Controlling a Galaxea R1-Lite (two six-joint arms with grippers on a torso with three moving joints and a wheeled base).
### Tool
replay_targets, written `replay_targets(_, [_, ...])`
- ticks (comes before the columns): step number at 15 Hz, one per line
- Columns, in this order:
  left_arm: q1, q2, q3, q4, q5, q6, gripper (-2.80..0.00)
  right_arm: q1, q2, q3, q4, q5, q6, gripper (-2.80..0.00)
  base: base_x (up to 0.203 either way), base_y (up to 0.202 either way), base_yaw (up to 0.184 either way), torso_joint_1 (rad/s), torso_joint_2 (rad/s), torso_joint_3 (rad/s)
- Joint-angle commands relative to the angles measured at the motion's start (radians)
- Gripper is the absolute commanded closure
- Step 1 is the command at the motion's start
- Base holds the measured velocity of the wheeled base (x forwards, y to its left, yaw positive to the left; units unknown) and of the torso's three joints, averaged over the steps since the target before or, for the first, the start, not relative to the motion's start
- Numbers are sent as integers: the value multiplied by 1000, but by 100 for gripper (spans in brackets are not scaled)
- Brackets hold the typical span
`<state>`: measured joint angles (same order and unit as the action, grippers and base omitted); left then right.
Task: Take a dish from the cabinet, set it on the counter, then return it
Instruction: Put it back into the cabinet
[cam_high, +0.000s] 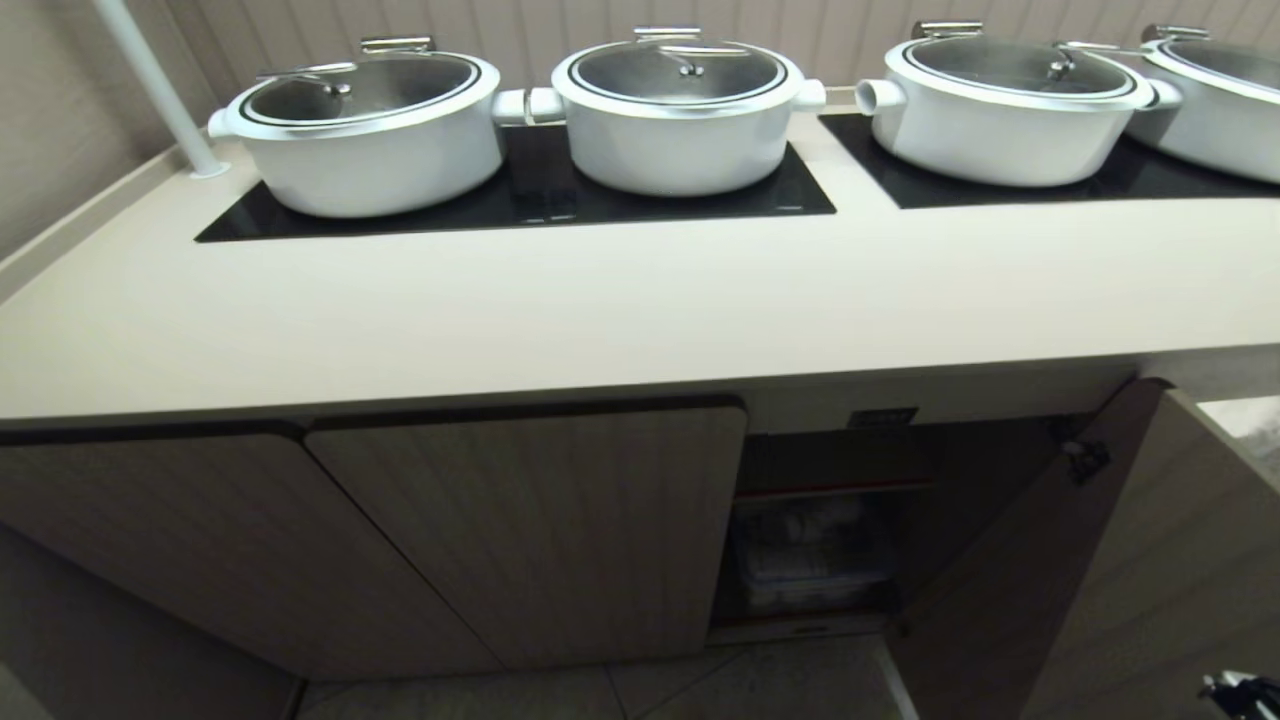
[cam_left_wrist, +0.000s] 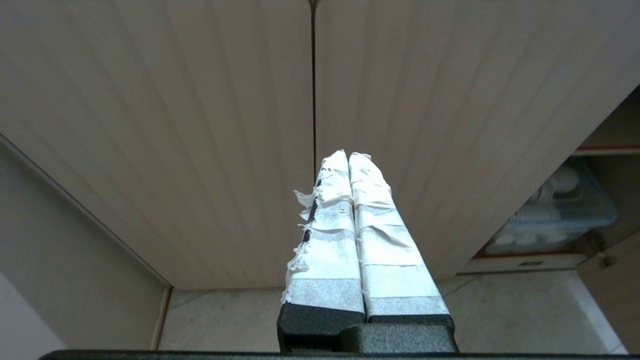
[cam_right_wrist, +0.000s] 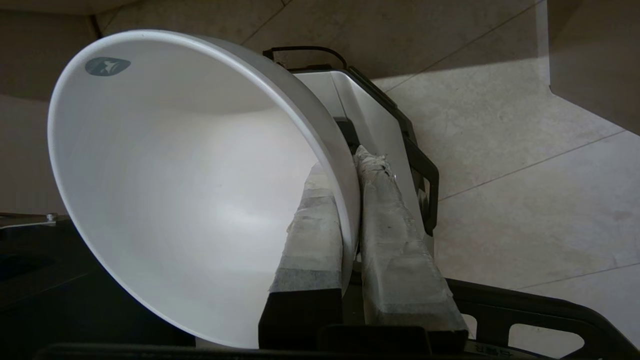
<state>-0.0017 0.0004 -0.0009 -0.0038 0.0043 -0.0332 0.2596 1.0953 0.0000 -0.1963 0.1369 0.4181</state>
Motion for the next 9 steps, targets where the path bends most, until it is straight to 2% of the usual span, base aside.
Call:
replay_targets(1, [0, 0, 0, -1, 2, -1, 0, 0, 3, 0, -3, 1, 2, 0, 0, 0, 0, -237, 531, 304])
replay_targets(9, [0, 0, 1, -1, 0, -1, 0, -2, 3, 0, -3, 3, 2, 0, 0, 0, 0, -225, 530, 303])
